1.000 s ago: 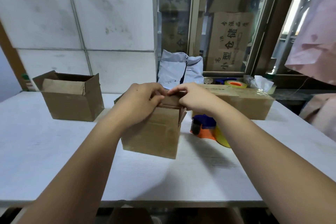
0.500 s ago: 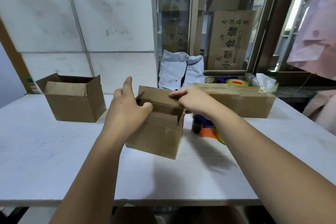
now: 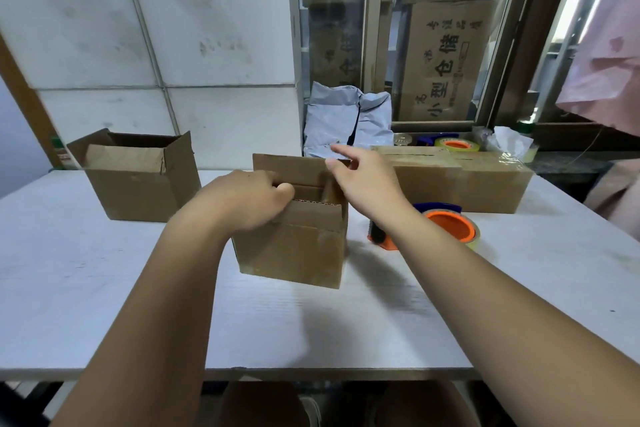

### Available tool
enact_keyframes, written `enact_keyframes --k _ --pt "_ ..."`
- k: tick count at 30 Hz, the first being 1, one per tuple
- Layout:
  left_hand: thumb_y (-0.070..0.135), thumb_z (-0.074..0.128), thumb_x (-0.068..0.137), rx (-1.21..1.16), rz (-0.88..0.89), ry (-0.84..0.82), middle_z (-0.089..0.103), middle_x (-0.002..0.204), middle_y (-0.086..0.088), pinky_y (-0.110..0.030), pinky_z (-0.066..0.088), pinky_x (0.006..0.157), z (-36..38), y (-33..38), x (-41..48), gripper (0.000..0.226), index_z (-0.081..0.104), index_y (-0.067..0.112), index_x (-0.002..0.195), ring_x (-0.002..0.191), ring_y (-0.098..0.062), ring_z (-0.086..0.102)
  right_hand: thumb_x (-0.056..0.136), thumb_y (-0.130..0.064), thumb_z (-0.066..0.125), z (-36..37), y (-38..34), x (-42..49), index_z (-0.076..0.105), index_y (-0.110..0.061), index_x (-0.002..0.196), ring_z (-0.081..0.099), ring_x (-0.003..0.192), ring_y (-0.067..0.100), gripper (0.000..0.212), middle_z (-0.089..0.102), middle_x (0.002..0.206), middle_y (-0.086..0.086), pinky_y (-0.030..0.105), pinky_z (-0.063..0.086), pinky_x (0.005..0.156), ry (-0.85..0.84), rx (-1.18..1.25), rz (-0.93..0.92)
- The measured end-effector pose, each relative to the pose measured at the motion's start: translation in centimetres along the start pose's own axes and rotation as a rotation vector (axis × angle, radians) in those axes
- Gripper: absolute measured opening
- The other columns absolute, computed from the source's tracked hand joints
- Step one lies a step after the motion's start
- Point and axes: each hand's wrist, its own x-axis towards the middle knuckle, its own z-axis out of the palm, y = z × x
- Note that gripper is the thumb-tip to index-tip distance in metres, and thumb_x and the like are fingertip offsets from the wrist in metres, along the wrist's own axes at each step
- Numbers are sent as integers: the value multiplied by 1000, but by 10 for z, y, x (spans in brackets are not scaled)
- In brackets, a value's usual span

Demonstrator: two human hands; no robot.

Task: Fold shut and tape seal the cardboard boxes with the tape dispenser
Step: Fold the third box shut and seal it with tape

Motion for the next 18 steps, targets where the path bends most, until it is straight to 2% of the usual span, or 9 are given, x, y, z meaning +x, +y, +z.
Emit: enact_keyframes --k 3,7,10,12,13,15,16,18 --pt "38 29 94 -8 10 16 58 120 -3 -31 41 79 0 3 2 38 56 34 121 105 -23 50 93 -40 53 6 2 -8 55 -26 129 60 96 19 38 58 91 0 37 49 89 47 43 -20" --pt "58 26 93 54 -20 159 61 120 -6 -33 40 77 11 1 13 49 54 34 124 108 -28 53 97 -32 47 3 2 -16 57 -25 124 61 92 13 29 59 86 -6 26 46 79 10 41 -40" --pt "69 23 90 54 -9 323 66 110 -5 -32 36 74 18 0 11 62 60 28 118 107 -29 55 101 -38 36 -1 5 -22 63 -24 114 60 92 8 33 67 87 -10 19 42 77 -45 88 -25" --pt "63 30 93 -147 68 406 68 95 3 -32 37 72 21 -3 8 53 65 25 101 101 -26 58 99 -50 27 -4 9 -24 69 -21 104 59 98 12 52 70 95 -5 27 42 85 -77 94 4" --pt "59 35 94 -350 122 419 68 86 8 -33 39 73 24 -7 6 46 66 24 90 96 -21 60 95 -58 22 -5 10 -26 71 -17 102 58 99 15 65 71 99 0 30 42 87 -107 69 9" --pt "46 50 93 -800 197 473 71 82 8 -30 46 80 33 -14 6 30 68 25 82 90 -14 65 84 -68 16 -8 13 -27 69 -7 104 59 98 22 83 69 101 9 33 42 86 -163 -27 -27" --pt "39 57 90 -927 204 536 72 84 7 -29 48 82 40 -19 8 18 68 26 83 89 -13 65 84 -69 19 -8 14 -28 68 -8 106 59 97 21 81 69 102 8 31 43 83 -178 -62 -48" --pt "25 65 86 -990 193 627 69 90 8 -22 47 81 53 -23 8 2 67 26 87 89 -6 63 90 -62 36 -5 18 -30 68 -22 109 58 97 14 54 69 104 -3 27 45 76 -142 -61 -57"
